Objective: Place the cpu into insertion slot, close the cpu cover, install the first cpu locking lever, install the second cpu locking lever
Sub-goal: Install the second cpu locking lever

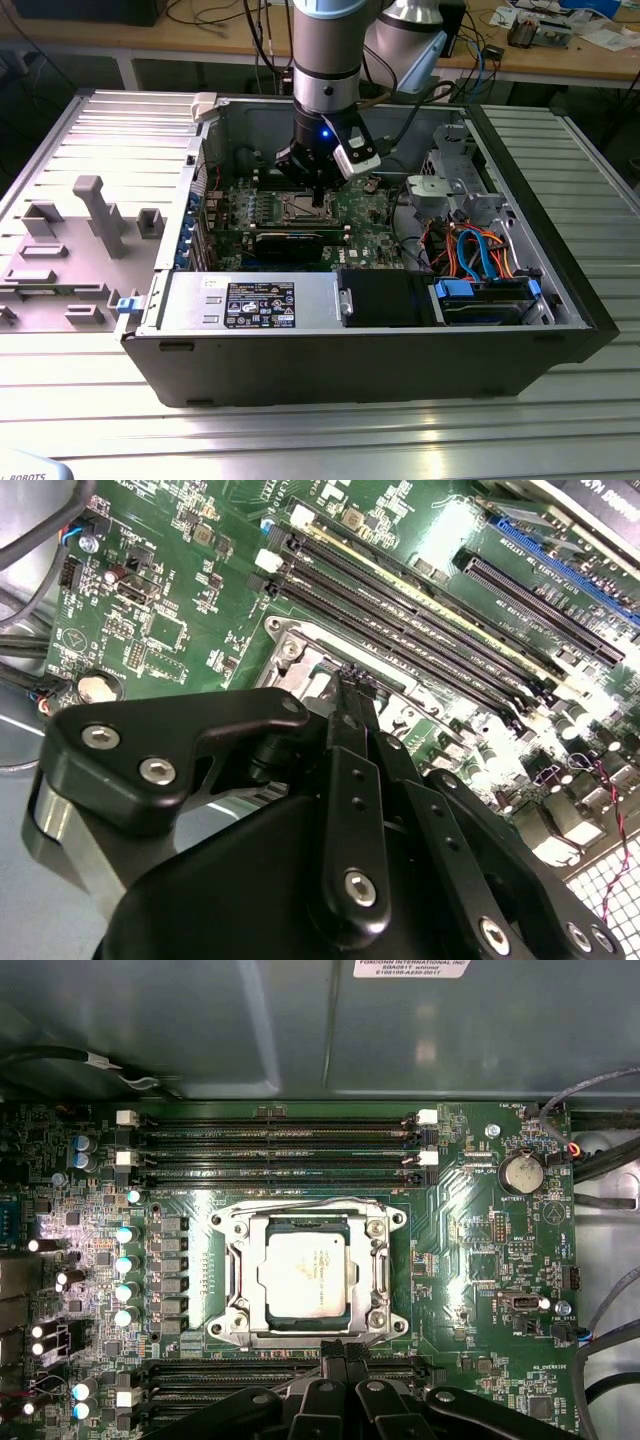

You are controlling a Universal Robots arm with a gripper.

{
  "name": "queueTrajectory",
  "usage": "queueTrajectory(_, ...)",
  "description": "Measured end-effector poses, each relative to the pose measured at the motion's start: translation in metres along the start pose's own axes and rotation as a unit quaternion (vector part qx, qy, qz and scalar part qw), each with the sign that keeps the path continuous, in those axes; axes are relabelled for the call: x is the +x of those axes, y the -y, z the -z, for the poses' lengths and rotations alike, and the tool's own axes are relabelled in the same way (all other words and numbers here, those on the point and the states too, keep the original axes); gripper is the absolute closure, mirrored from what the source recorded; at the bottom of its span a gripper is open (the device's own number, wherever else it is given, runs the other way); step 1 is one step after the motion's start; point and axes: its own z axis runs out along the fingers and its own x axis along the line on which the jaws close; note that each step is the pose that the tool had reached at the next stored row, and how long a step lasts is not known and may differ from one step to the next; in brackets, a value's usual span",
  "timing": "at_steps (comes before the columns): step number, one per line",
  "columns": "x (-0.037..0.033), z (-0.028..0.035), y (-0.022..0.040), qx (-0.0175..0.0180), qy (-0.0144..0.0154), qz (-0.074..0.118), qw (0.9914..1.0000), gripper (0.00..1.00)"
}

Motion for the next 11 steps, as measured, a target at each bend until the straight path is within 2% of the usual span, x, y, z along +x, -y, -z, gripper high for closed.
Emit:
queueTrajectory(9, 0.0048, 0.0002, 0.0011, -0.0005, 0.0000, 0.000, 1.00000, 0.89)
queueTrajectory(10, 0.0048, 0.0002, 0.0029, -0.0012, 0.0000, 0.000, 1.00000, 0.89)
queueTrajectory(11, 0.0048, 0.0004, 0.0067, -0.0052, 0.0000, 0.000, 0.99999, 0.89)
